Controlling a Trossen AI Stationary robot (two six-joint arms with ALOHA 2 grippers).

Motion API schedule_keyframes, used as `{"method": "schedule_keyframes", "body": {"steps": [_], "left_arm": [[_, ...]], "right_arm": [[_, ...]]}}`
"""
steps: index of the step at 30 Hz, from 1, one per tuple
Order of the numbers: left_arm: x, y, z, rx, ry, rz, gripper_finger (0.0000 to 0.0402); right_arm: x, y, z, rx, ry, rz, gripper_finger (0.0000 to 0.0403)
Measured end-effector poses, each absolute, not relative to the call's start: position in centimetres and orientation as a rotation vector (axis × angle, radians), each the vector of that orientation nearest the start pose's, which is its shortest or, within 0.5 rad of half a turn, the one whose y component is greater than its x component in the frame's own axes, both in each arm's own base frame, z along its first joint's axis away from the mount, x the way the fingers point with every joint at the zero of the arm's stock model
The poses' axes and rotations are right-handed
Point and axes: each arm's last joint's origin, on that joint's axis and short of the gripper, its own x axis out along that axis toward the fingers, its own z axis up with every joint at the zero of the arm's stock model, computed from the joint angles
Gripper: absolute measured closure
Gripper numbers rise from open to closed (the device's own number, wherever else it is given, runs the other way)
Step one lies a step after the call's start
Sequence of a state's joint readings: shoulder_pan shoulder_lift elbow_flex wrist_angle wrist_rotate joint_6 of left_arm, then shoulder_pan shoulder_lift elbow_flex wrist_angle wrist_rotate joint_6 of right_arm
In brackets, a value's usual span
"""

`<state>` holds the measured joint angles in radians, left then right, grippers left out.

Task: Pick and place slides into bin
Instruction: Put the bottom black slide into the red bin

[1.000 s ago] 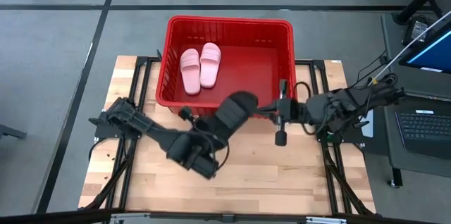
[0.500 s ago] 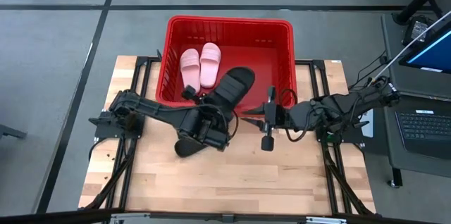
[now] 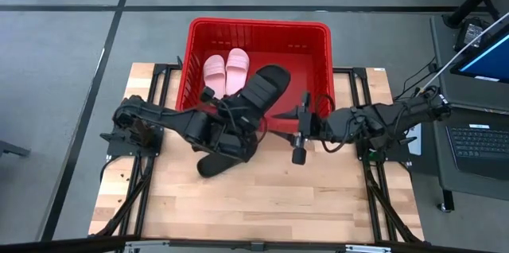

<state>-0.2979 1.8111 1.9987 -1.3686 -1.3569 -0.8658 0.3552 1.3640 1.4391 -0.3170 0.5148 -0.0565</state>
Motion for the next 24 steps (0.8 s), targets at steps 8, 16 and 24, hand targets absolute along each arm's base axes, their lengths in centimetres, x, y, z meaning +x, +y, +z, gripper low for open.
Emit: {"method": "schedule_keyframes", "body": {"steps": [8, 16, 24], "left_arm": [[34.2, -6.1, 40.4, 0.153, 0.328, 1.171, 0.0398], [34.5, -5.9, 40.6, 0.114, 0.296, 1.181, 0.0398], [34.3, -5.8, 40.6, 0.134, 0.297, 1.191, 0.0398]], "right_arm": [[28.5, 8.1, 42.0, -0.263, 0.217, -0.199, 0.0217], [28.7, 7.7, 42.0, -0.351, 0.229, -0.293, 0.0217], [31.0, 7.4, 40.6, -0.445, 0.261, -0.376, 0.0217]]}}
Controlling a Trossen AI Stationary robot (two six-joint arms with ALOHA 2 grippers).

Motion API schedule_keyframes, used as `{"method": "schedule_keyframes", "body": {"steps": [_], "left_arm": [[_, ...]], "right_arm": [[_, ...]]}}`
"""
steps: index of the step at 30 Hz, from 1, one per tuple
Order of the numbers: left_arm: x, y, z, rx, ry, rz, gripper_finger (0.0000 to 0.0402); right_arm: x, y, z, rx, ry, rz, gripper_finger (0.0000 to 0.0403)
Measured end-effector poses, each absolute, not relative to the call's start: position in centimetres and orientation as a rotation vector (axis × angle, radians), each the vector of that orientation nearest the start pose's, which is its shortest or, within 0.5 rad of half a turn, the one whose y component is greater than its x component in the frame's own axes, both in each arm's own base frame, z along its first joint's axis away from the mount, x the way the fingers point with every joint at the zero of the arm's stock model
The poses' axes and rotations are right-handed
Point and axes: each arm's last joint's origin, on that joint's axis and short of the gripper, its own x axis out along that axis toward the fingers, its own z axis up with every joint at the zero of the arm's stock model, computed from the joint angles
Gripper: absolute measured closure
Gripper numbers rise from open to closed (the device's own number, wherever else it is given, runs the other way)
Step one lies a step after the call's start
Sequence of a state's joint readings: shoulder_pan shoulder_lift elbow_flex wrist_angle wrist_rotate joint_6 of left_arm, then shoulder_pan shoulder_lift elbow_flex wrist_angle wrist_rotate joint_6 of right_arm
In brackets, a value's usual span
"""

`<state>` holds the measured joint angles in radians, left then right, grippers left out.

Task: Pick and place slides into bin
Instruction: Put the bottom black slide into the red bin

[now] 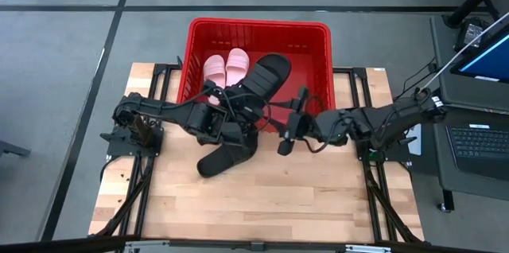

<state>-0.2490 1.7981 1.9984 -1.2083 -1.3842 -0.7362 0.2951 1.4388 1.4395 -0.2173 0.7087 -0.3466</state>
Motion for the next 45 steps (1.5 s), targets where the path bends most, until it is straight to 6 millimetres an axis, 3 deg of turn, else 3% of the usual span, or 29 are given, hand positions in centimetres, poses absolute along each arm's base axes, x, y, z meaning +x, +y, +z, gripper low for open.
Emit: {"method": "schedule_keyframes", "body": {"steps": [15, 23, 35, 45], "left_arm": [[34.3, -5.8, 40.9, 0.116, 0.254, 1.212, 0.0398], [33.3, -6.2, 41.9, 0.076, 0.237, 1.177, 0.0398], [33.0, -6.2, 42.2, 0.076, 0.222, 1.185, 0.0398], [33.0, -6.1, 42.3, 0.074, 0.213, 1.191, 0.0398]], "right_arm": [[31.2, 8.0, 40.9, -0.478, 0.228, -0.461, 0.0217], [30.7, 9.1, 40.9, -0.633, 0.275, -0.503, 0.0217], [30.7, 9.1, 41.4, -0.603, 0.229, -0.514, 0.0217], [32.9, 8.5, 40.4, -0.684, 0.237, -0.514, 0.0217]]}}
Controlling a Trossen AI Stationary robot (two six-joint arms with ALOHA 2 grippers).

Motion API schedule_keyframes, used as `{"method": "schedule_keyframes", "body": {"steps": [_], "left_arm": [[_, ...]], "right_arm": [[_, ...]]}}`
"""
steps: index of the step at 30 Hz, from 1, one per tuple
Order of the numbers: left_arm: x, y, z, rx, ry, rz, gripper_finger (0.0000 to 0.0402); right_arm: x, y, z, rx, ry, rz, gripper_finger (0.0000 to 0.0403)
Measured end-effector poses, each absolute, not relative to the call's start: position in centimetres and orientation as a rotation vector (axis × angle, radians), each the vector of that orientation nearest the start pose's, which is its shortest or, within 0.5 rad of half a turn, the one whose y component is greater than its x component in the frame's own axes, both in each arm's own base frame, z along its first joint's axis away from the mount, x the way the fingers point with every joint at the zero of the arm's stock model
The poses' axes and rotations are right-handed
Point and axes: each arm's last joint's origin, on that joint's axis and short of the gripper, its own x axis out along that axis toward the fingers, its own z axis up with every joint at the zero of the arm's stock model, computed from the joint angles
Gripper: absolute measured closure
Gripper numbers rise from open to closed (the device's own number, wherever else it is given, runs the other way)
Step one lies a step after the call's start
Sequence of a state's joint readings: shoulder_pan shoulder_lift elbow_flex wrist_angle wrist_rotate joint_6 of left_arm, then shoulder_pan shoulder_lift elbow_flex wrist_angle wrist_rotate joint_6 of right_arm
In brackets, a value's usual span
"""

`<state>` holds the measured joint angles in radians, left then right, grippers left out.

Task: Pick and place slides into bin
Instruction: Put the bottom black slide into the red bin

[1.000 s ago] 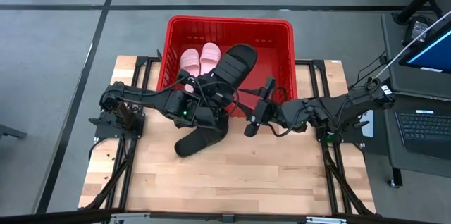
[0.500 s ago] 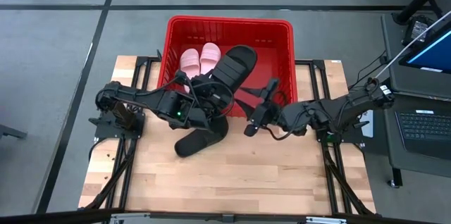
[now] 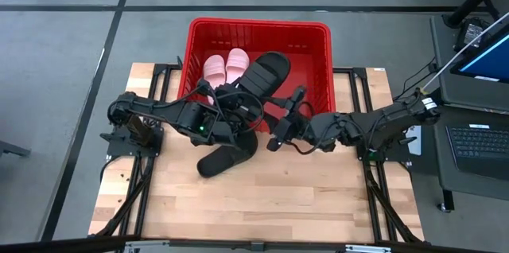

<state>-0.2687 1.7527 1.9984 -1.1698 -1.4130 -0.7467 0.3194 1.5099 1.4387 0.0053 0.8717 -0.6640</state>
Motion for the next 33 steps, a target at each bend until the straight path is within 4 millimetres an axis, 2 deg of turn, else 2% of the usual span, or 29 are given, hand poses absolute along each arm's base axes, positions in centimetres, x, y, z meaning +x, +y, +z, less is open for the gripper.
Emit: {"method": "schedule_keyframes", "body": {"steps": [4, 10, 20, 29, 33], "left_arm": [[33.0, -6.1, 42.3, 0.076, 0.214, 1.191, 0.0398], [33.0, -6.1, 42.3, 0.073, 0.214, 1.19, 0.0398], [32.7, -7.3, 42.3, 0.071, 0.221, 1.144, 0.0398], [32.6, -7.8, 42.3, 0.076, 0.229, 1.124, 0.0398], [32.7, -7.9, 42.3, 0.069, 0.235, 1.114, 0.0398]], "right_arm": [[33.3, 8.6, 40.1, -0.7, 0.236, -0.519, 0.0217], [33.3, 8.2, 40.8, -0.706, 0.211, -0.589, 0.0217], [33.7, 6.3, 40.8, -0.702, 0.23, -0.644, 0.0217], [33.6, 6.1, 40.8, -0.777, 0.286, -0.699, 0.0217], [33.5, 6.2, 40.8, -0.817, 0.319, -0.728, 0.0231]]}}
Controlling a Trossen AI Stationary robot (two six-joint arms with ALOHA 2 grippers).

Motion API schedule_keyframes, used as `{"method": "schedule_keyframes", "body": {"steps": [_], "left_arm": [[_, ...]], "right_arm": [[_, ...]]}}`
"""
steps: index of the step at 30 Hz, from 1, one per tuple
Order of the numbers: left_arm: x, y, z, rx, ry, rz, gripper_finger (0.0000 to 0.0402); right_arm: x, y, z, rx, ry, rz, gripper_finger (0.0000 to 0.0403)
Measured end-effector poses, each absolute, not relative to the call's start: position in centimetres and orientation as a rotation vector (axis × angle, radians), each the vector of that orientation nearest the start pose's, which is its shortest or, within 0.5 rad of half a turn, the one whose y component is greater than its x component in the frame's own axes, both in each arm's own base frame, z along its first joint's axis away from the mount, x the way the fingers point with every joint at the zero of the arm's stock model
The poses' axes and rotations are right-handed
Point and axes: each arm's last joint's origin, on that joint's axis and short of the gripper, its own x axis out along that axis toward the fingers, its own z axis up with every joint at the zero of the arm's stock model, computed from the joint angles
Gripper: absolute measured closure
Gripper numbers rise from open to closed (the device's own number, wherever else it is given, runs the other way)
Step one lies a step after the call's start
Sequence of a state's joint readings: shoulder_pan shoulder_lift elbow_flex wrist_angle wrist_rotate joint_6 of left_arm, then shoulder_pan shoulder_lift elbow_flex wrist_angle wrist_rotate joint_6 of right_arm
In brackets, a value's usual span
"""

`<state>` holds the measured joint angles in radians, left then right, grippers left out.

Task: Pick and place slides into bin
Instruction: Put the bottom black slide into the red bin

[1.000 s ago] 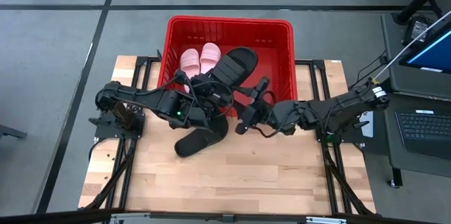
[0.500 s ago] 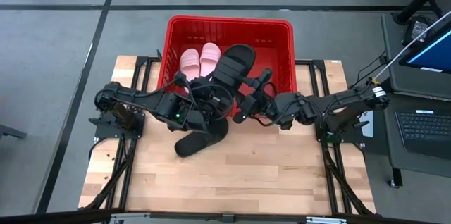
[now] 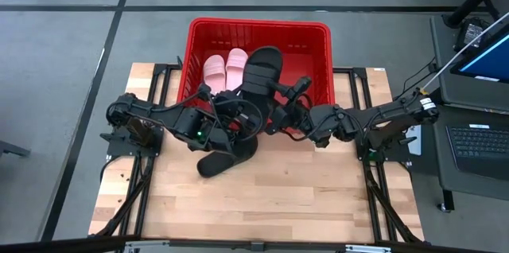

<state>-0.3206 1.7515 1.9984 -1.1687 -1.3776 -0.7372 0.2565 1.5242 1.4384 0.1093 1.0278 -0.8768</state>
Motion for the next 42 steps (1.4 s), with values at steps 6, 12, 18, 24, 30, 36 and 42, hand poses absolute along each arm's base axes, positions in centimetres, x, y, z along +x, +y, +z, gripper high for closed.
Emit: {"method": "schedule_keyframes", "body": {"steps": [6, 12, 18, 24, 30, 36, 42], "left_arm": [[32.7, -7.8, 42.2, 0.065, 0.253, 1.1, 0.0398], [32.7, -7.8, 42.2, 0.057, 0.256, 1.095, 0.0398], [32.7, -7.8, 42.2, 0.054, 0.253, 1.096, 0.0398], [32.7, -7.8, 42.2, 0.052, 0.255, 1.092, 0.0398], [32.6, -8.3, 42.2, 0.084, 0.274, 1.072, 0.0398], [32.6, -8.3, 42.2, 0.111, 0.291, 1.069, 0.0398], [32.6, -8.3, 42.2, 0.178, 0.324, 1.063, 0.0378]], "right_arm": [[33.3, 6.8, 40.8, -0.856, 0.33, -0.72, 0.0267], [33.1, 7.6, 40.9, -0.861, 0.321, -0.701, 0.0287], [33.1, 7.6, 40.8, -0.862, 0.325, -0.706, 0.0297], [33.1, 7.6, 40.8, -0.863, 0.328, -0.708, 0.0312], [33.1, 7.6, 40.8, -0.867, 0.334, -0.709, 0.0353], [33.1, 7.6, 40.7, -0.871, 0.34, -0.71, 0.0387], [33.0, 7.6, 40.8, -0.864, 0.343, -0.72, 0.0387]]}}
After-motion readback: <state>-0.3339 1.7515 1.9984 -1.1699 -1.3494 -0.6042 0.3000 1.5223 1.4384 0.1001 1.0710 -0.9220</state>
